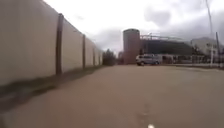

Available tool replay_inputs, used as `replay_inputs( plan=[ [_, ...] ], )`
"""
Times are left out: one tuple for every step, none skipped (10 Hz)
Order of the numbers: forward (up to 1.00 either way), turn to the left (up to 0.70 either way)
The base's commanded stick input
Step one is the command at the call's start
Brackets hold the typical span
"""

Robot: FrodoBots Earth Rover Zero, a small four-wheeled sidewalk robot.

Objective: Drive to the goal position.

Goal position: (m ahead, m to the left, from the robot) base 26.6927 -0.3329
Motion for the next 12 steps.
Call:
replay_inputs(
  plan=[
    [1.0, 0.0],
    [1.0, 0.0],
    [1.0, 0.0],
    [1.0, 0.0],
    [1.0, 0.0],
    [1.0, 0.0],
    [1.0, 0.0],
    [1.0, 0.0],
    [1.0, 0.0],
    [1.0, 0.0],
    [1.0, 0.0],
    [1.0, 0.0]
  ],
)
